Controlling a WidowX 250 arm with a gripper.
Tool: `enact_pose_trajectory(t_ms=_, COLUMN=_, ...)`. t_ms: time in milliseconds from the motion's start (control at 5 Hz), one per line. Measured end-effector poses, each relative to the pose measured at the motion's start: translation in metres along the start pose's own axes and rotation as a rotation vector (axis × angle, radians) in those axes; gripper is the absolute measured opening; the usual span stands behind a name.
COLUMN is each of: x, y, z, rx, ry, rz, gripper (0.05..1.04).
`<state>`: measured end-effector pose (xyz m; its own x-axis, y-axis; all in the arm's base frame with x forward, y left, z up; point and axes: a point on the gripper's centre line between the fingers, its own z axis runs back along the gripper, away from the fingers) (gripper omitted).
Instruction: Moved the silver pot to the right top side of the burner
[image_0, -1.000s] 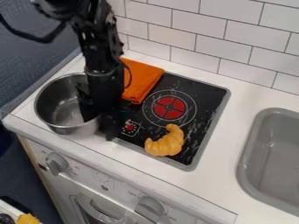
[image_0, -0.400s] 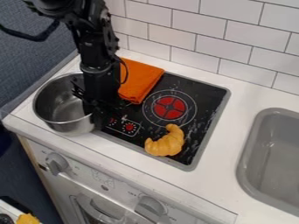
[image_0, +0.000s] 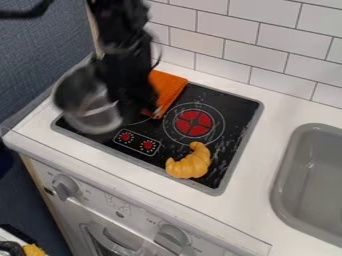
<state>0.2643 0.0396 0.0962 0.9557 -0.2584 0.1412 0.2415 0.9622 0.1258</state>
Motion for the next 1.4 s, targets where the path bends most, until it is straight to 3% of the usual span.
enact_pose_trajectory(t_ms=200, x=0.044, y=-0.028, z=0.014, rx=-0.028, ry=-0.091, rz=-0.142, gripper=0.082)
enact_pose_trajectory(t_ms=400, x=0.091, y=-0.052, z=-0.007, rx=-0.052, ry=-0.093, rz=-0.3, gripper=0.082)
enact_pose_trajectory(t_ms=600, x=0.117, y=-0.069, z=-0.026, rx=-0.071, ry=-0.066, rz=-0.378, gripper=0.082)
enact_pose_trajectory(t_ms=1000, x=0.116, y=-0.081, z=-0.059, rx=-0.081, ry=0.008, rz=-0.431, gripper=0.082)
enact_pose_trajectory(t_ms=1200, x=0.113, y=-0.086, z=-0.063, rx=-0.089, ry=0.012, rz=-0.451, gripper=0.104)
enact_pose_trajectory(t_ms=1400, x=0.109, y=-0.085, z=-0.066, rx=-0.111, ry=0.029, rz=-0.465, gripper=0.281)
